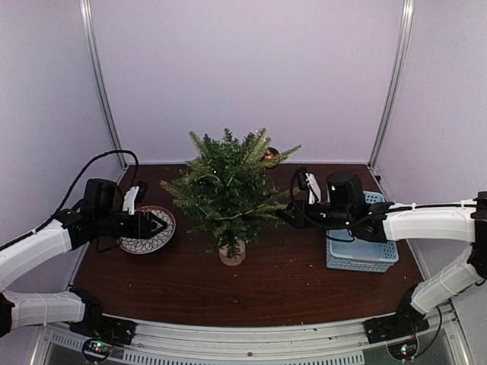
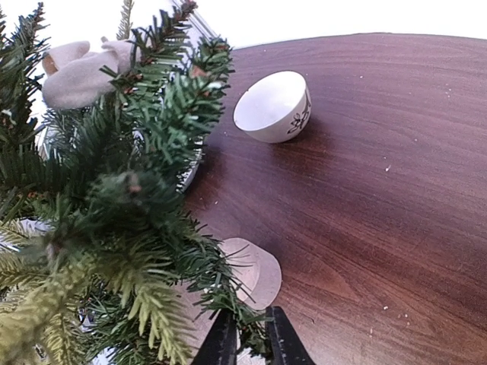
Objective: Decorate the small christmas tree
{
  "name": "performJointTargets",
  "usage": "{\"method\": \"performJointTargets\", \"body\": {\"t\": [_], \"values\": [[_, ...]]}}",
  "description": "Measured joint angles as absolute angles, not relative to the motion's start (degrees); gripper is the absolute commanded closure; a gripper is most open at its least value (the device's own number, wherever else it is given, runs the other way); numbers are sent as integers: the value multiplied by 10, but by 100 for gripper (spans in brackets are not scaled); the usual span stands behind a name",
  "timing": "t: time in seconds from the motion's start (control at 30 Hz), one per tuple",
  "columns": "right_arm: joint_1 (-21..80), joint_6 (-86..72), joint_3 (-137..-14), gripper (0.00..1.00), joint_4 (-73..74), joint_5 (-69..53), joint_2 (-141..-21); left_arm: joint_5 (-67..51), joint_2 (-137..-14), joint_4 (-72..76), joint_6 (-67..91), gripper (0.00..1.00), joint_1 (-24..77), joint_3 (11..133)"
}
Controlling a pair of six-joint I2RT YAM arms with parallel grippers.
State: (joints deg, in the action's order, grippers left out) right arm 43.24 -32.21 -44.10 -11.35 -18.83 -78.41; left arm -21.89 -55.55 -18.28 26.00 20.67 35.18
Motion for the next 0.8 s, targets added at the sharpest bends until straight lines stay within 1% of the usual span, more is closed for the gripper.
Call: {"method": "performJointTargets", "body": {"t": [0.33,0.47,0.8], "values": [[410,-312,-461,79,-142,-224,-822,-216,-551,-184,260,52,207,352],[405,-311,-468,68,-150,-236,-831,-214,-550,-185,260,52,207,352],[398,-308,-468,49,-139,-246,-822,-211,-549,-187,259,51,207,352]]}}
